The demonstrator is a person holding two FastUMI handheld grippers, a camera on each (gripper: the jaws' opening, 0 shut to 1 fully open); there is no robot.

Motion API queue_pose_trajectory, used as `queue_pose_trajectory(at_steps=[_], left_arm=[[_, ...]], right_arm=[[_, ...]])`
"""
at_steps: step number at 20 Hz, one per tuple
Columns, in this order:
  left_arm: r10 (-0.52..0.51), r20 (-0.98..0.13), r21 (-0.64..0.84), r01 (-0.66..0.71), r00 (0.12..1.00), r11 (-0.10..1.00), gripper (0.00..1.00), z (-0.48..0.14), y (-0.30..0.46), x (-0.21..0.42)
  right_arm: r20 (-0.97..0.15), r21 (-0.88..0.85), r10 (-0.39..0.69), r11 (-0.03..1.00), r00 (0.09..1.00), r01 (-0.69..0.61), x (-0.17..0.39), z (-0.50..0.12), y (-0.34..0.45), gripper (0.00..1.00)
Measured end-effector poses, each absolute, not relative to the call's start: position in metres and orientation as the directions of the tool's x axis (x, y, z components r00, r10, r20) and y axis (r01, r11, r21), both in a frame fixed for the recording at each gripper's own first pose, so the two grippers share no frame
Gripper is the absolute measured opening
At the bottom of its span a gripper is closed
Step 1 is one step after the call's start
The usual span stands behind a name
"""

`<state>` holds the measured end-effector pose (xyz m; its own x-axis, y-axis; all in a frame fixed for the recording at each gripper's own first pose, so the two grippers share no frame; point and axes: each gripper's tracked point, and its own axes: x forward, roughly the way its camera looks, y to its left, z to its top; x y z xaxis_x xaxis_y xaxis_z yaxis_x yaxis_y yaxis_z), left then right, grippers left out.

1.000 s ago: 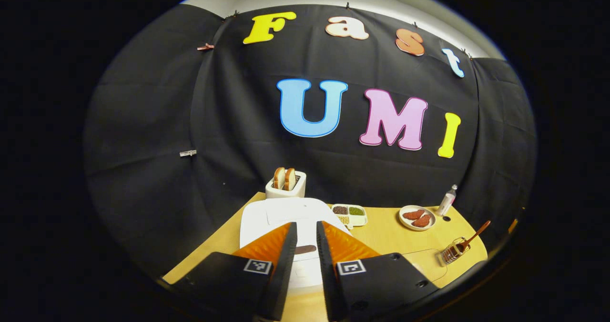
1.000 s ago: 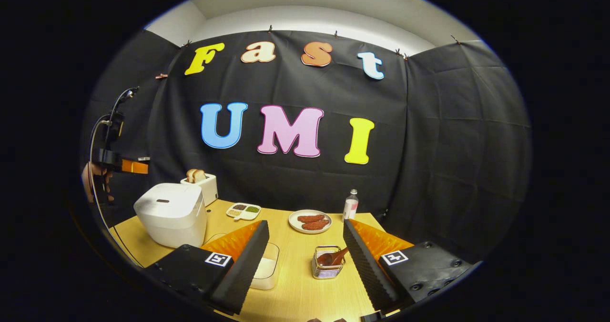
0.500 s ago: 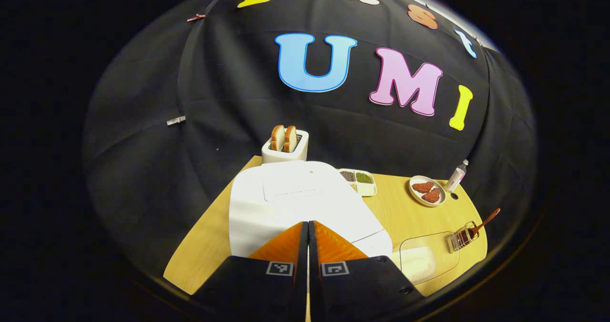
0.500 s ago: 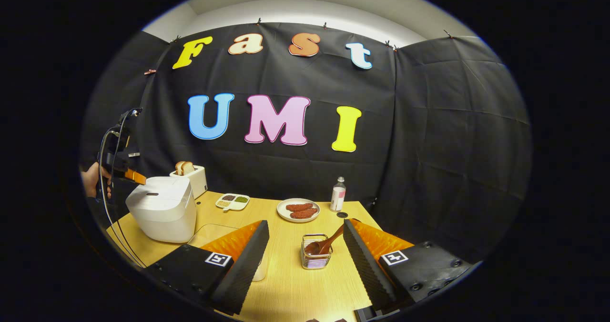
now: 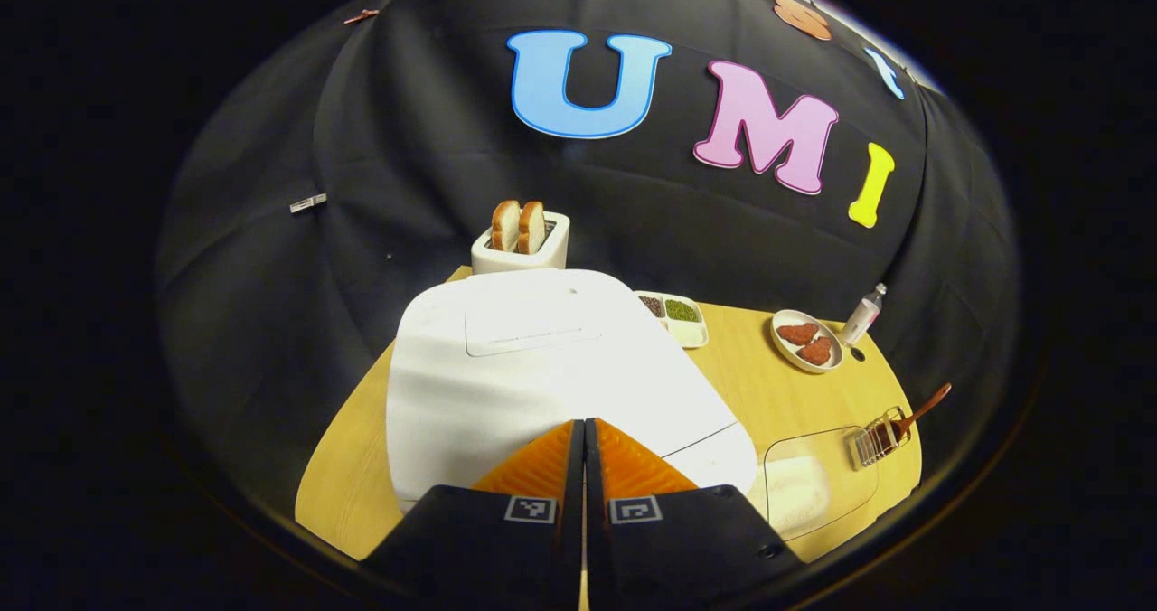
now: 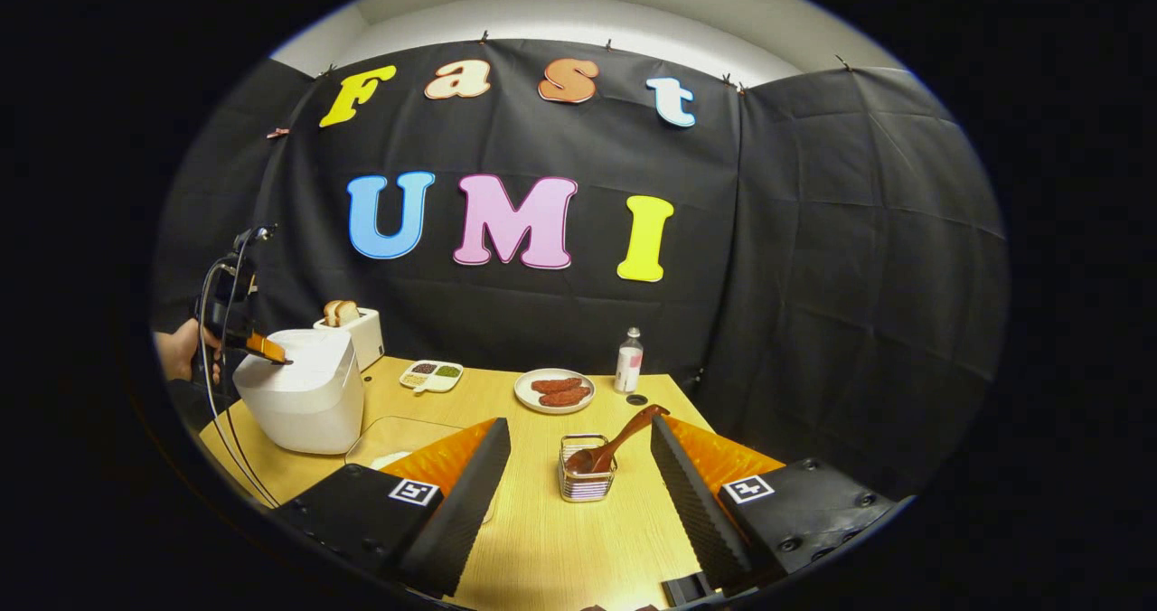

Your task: Close the left gripper, press the button to open the rice cooker; take a wooden spoon from the chopstick holder with the right hand, scoop a spoonful of rice and pour it into the rice cooker, then put the wooden spoon back into the chopstick holder.

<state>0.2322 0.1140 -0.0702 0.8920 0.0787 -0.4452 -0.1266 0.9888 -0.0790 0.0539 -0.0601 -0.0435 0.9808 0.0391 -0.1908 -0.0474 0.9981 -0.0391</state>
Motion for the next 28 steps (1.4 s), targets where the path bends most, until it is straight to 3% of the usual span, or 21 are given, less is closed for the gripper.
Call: queue_pose_trajectory(at_steps=[5, 9, 11, 14, 18, 23, 28], left_arm=[[0.087, -0.499, -0.062, -0.135, 0.862, 0.989, 0.11, -0.082, 0.115, 0.234], [0.075, -0.481, -0.099, -0.139, 0.873, 0.985, 0.08, -0.076, 0.115, 0.235], [0.101, -0.400, -0.068, -0.140, 0.911, 0.988, 0.08, -0.055, 0.116, 0.232], [0.197, -0.149, 0.069, -0.188, 0.969, 0.980, 0.08, 0.016, 0.124, 0.220], [0.172, 0.040, 0.109, -0.176, 0.984, 0.978, 0.07, 0.084, 0.103, 0.187], [0.127, 0.092, 0.053, -0.132, 0.988, 0.990, 0.09, 0.096, 0.088, 0.130], [0.100, 0.040, -0.008, -0.100, 0.994, 0.995, 0.09, 0.063, 0.082, 0.089]], right_arm=[[-0.195, -0.033, 0.031, 0.999, 0.980, -0.038, 0.049, -0.045, -0.060, 0.98], [-0.191, -0.027, 0.038, 0.999, 0.981, -0.043, 0.043, -0.044, -0.054, 0.98], [-0.186, -0.018, 0.035, 0.999, 0.982, -0.039, 0.041, -0.043, -0.053, 0.98], [-0.197, 0.000, 0.031, 0.999, 0.980, -0.032, 0.036, -0.049, -0.051, 0.98], [-0.211, 0.021, 0.016, 1.000, 0.977, -0.012, 0.037, -0.055, -0.047, 0.98], [-0.205, 0.013, -0.025, 1.000, 0.978, 0.028, 0.043, -0.054, -0.046, 0.98], [-0.228, -0.031, -0.010, 1.000, 0.973, 0.003, 0.066, -0.055, -0.046, 0.98]])
